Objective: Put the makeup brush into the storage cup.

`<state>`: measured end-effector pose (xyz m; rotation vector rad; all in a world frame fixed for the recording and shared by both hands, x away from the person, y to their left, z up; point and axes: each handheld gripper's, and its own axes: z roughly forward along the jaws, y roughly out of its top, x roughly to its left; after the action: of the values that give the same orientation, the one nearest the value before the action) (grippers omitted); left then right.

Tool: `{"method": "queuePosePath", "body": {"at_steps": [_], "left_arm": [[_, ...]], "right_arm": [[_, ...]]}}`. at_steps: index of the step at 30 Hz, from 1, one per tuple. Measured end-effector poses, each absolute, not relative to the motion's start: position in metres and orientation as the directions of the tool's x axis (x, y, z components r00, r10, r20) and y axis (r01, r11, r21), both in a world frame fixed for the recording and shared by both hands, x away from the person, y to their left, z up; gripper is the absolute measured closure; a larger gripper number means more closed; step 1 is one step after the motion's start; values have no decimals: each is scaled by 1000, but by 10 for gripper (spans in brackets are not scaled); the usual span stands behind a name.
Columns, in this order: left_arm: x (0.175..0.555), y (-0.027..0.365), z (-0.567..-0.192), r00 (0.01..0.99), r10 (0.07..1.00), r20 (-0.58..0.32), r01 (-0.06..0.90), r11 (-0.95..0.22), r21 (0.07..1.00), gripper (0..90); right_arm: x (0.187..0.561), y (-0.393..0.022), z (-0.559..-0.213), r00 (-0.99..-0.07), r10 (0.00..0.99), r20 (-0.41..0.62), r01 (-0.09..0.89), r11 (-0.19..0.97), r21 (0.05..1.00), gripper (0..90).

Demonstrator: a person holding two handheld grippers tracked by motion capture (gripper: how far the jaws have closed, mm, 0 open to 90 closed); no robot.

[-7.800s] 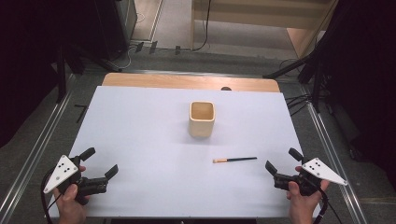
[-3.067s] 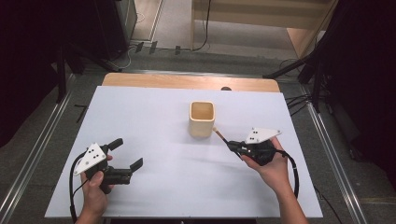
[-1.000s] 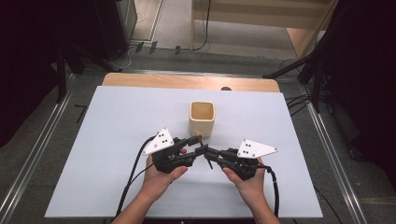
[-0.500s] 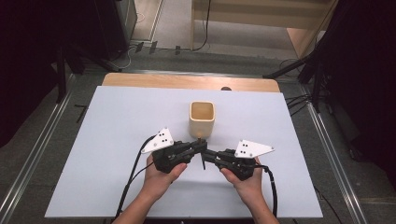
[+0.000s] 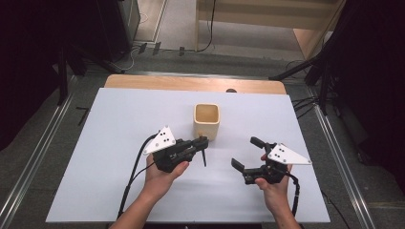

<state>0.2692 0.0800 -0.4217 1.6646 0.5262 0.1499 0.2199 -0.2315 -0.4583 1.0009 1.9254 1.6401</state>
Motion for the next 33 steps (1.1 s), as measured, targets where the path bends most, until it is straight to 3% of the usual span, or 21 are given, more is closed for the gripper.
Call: {"method": "queuePosePath", "body": {"at_steps": [12, 33], "left_arm": [[282, 77, -411, 868, 465, -178, 240, -77, 968, 848], [312, 73, -390, 846, 516, -134, 200, -74, 977, 848]], "right_arm": [[211, -271, -466, -491, 865, 102, 244, 24, 970, 0], [204, -297, -484, -429, 901, 66, 279, 63, 958, 0]]}}
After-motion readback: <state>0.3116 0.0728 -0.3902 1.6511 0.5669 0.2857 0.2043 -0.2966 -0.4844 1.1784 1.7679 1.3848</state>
